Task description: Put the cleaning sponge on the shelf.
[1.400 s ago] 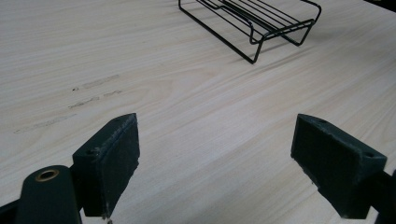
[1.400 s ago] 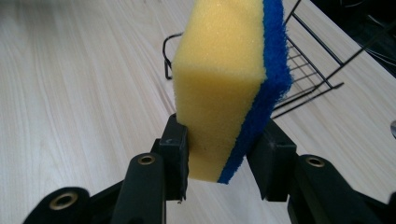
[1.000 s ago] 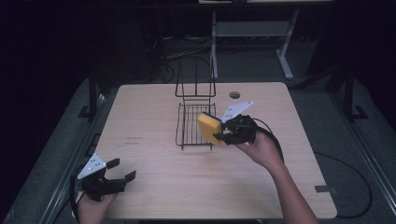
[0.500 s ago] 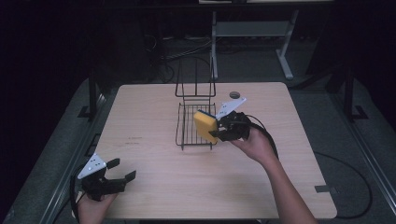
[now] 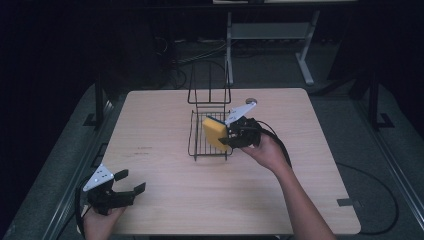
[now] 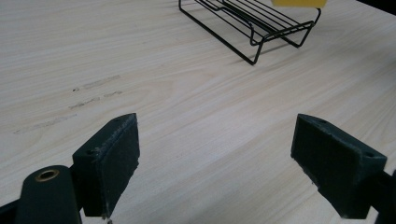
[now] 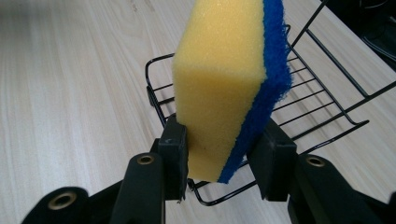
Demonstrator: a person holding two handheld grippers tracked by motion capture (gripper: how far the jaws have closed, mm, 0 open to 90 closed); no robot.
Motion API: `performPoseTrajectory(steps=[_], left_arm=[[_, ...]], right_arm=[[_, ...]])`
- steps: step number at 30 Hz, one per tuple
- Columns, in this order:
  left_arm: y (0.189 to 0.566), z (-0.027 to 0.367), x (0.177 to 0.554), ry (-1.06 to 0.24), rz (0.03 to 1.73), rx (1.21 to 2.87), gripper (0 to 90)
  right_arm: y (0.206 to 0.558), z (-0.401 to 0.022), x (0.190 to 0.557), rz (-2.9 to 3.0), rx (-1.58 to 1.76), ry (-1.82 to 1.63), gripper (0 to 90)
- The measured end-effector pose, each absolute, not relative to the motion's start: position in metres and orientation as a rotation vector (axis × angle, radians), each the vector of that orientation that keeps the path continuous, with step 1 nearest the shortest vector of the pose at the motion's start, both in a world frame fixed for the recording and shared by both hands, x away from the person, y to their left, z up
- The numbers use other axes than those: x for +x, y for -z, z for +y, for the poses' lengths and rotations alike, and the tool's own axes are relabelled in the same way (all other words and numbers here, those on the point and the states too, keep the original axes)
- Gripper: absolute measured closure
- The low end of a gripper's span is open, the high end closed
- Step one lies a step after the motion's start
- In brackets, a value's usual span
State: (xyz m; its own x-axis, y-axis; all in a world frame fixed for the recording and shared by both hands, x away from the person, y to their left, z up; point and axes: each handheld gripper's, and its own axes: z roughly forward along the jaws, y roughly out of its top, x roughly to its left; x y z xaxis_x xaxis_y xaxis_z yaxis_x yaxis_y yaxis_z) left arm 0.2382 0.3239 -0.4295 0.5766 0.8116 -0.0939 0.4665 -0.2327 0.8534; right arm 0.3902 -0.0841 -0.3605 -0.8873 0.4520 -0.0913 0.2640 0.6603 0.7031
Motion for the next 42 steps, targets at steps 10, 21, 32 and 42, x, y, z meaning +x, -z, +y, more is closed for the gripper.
performPoseTrajectory(steps=[10,21,32,42], left_arm=[[0.43,0.324,0.239,-0.463,1.034,1.878,14.7],[0.43,0.323,0.241,-0.456,1.034,1.877,14.7],[0.43,0.323,0.242,-0.453,1.031,1.877,14.7],[0.43,0.323,0.241,-0.454,1.028,1.879,14.7]], right_arm=[[0.366,-0.082,0.398,2.617,0.603,-1.063,59.4],[0.376,-0.076,0.405,2.625,0.607,-1.059,59.1],[0.384,-0.072,0.41,2.626,0.622,-1.069,58.3],[0.387,-0.075,0.412,2.614,0.634,-1.067,58.2]])
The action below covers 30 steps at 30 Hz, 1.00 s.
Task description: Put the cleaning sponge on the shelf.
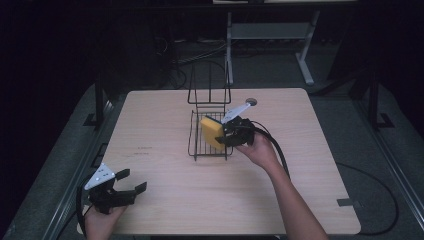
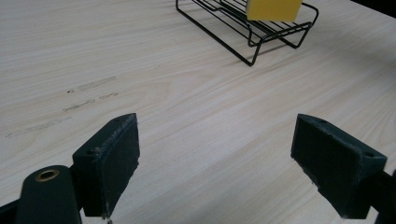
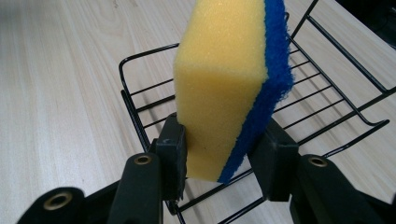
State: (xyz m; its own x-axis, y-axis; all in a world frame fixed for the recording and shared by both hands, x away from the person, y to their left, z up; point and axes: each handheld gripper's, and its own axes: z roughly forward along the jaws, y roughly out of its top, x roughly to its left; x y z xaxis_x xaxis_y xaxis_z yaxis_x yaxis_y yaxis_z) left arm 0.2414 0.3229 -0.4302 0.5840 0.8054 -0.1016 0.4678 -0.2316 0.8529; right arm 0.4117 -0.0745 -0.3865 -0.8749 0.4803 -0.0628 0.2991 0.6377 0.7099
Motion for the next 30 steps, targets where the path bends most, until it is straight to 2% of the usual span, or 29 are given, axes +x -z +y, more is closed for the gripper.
performPoseTrajectory(steps=[30], left_arm=[[0.4306,0.3233,0.2411,-0.446,1.038,1.873,14.7]], right_arm=[[0.3918,-0.0754,0.4172,2.614,0.654,-1.065,57.2]])
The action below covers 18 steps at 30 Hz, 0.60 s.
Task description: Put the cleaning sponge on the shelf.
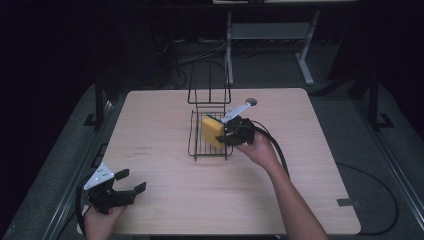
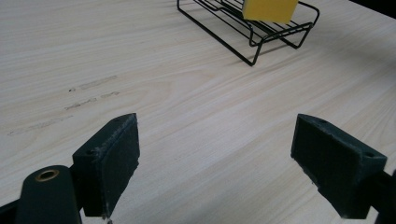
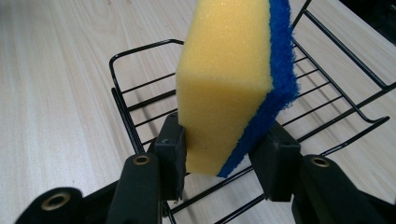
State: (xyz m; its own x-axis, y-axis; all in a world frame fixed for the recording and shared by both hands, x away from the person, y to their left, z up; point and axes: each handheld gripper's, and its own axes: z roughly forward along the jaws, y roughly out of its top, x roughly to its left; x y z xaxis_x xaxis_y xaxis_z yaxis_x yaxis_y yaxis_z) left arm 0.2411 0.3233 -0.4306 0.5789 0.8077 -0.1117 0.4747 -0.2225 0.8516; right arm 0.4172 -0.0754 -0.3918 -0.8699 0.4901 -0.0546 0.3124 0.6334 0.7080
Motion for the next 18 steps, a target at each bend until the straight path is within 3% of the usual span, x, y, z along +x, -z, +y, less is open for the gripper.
performPoseTrajectory(steps=[18], left_arm=[[0.4309,0.3239,0.2415,-0.446,1.039,1.872,14.7]], right_arm=[[0.393,-0.0741,0.4235,2.608,0.628,-1.066,56.8]])
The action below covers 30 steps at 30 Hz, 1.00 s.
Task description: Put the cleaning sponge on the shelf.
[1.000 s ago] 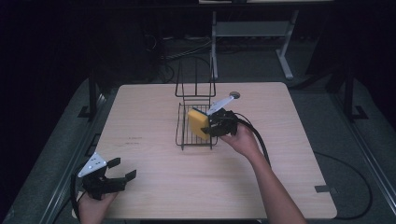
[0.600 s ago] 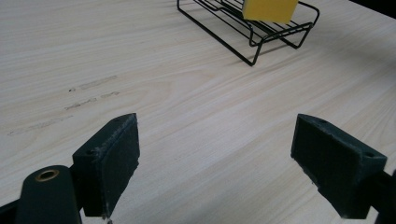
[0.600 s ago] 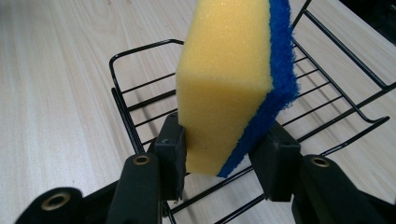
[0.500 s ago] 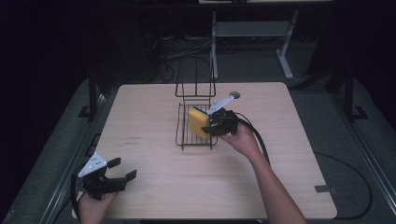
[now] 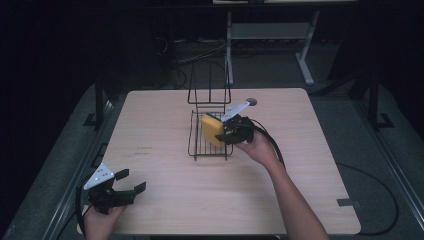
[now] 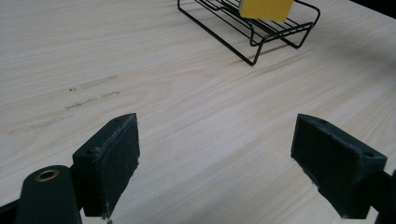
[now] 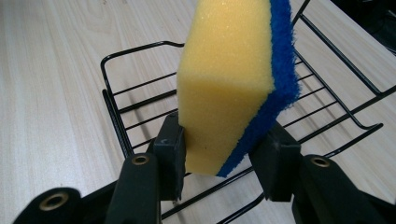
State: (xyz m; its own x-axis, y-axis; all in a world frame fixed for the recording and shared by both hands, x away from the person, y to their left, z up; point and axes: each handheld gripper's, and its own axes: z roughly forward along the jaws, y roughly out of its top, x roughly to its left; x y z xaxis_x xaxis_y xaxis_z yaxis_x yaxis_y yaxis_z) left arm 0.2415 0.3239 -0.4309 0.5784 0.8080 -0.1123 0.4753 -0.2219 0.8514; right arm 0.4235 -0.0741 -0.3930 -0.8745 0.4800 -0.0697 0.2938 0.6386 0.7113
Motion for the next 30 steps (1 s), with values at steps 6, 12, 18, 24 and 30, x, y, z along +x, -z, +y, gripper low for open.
performPoseTrajectory(steps=[6,12,18,24,30], left_arm=[[0.431,0.324,0.242,-0.447,1.036,1.873,14.7],[0.431,0.324,0.241,-0.444,1.039,1.871,14.7],[0.431,0.322,0.242,-0.443,1.033,1.876,14.7],[0.431,0.321,0.242,-0.443,1.03,1.882,14.7],[0.431,0.32,0.242,-0.443,1.029,1.883,14.7]], right_arm=[[0.394,-0.075,0.426,2.61,0.64,-1.075,51.8],[0.393,-0.077,0.425,2.6,0.654,-1.068,34.4],[0.387,-0.082,0.422,2.587,0.662,-1.088,31.3],[0.383,-0.091,0.42,2.591,0.692,-1.083,29.8],[0.379,-0.1,0.416,2.593,0.703,-1.066,27.4]])
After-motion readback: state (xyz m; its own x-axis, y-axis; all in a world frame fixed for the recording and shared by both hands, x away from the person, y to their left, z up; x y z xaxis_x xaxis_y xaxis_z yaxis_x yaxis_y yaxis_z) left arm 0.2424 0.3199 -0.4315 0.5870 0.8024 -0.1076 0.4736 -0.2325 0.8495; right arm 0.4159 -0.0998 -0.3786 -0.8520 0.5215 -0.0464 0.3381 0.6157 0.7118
